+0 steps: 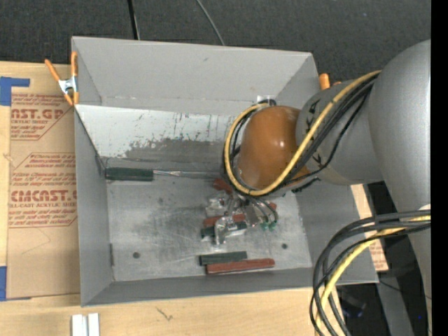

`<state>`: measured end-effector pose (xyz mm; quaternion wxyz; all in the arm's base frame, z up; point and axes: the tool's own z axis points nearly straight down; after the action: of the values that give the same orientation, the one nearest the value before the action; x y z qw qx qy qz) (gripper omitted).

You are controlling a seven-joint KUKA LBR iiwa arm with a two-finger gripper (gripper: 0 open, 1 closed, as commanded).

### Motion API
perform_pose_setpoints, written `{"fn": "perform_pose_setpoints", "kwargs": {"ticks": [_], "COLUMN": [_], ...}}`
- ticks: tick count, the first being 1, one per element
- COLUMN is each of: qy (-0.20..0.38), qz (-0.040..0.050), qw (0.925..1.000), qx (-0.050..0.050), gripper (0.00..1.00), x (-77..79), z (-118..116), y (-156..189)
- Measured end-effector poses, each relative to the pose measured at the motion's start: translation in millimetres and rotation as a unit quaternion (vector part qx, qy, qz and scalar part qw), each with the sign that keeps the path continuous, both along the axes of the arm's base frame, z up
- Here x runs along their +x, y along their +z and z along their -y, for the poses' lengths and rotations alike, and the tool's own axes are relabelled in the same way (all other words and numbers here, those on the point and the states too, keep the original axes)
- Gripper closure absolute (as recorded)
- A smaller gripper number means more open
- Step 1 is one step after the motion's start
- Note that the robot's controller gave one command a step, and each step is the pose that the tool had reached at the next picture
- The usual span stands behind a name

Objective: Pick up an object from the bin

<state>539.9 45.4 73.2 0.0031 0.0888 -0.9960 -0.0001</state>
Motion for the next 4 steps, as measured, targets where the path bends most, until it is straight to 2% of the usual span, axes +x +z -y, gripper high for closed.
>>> {"fn": "perform_pose_setpoints", "kwargs": {"ticks": [1,2,3,4], "qy": [0.000,-0.004,-0.008,0.015], "qz": [0.0001,0.0005,0.0020,0.0094], "qw": [1.0000,1.0000,1.0000,0.9998], "qx": [0.000,0.000,0.000,0.001], "gripper": [1.00,1.00,1.00,1.00], "x": [0.1,6.0,5.3,-11.2], "z": [0,7,8,5], "y": [0,53,75,80]}}
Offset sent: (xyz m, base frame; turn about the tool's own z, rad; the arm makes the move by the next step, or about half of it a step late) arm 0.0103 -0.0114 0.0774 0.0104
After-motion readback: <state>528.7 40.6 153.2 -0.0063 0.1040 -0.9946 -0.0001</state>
